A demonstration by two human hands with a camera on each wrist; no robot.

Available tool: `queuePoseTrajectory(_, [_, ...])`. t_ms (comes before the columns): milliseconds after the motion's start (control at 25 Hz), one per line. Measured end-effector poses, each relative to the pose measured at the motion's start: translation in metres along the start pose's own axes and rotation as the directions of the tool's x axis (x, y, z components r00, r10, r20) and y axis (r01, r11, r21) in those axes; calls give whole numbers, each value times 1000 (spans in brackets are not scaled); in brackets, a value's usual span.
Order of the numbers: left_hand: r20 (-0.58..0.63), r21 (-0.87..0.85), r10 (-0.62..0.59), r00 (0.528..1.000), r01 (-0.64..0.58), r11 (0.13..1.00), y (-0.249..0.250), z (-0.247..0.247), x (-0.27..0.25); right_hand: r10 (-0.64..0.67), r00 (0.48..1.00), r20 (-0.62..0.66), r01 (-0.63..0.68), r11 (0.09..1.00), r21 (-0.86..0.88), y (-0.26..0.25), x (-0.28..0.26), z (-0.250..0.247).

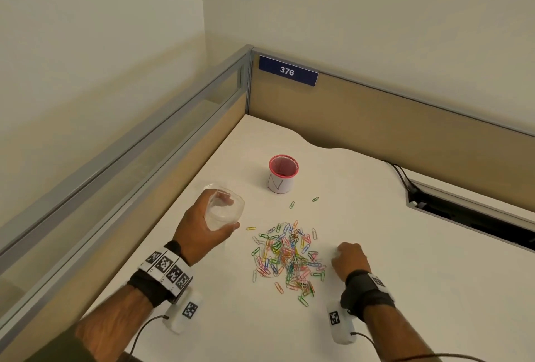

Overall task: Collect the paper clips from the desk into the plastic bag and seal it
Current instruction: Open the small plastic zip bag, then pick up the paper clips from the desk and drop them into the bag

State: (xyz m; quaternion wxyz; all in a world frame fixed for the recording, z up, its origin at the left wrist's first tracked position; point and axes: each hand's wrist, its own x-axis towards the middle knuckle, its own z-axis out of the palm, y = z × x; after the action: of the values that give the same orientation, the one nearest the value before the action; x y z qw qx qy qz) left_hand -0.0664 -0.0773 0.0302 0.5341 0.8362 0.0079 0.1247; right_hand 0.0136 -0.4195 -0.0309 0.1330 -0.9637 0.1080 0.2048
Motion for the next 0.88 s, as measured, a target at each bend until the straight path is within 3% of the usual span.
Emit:
queuePoseTrajectory(160, [25,0,-18,1000,18,1000,-3,5,-1,-175,985,5,175,984,-35,-43,-15,32])
queuePoseTrajectory(360, [11,-6,0,1000,0,1000,-6,1,3,-196,978,-73,196,981,-2,-65,32,-1])
queuePoseTrajectory(600, [-28,-4,-4,1000,3,1000,-10,-17,4,-312,936,164,331,938,-105,-65,86,-17])
queuePoseTrajectory(760, [-55,-14,-21,998,21,1000,-11,-23,6,-397,902,172,425,887,-180,-59,72,-3])
queuePoseTrajectory(880, [-103,-54,-22,994,16,998,-14,-25,7,-451,882,135,468,874,-132,-66,56,8])
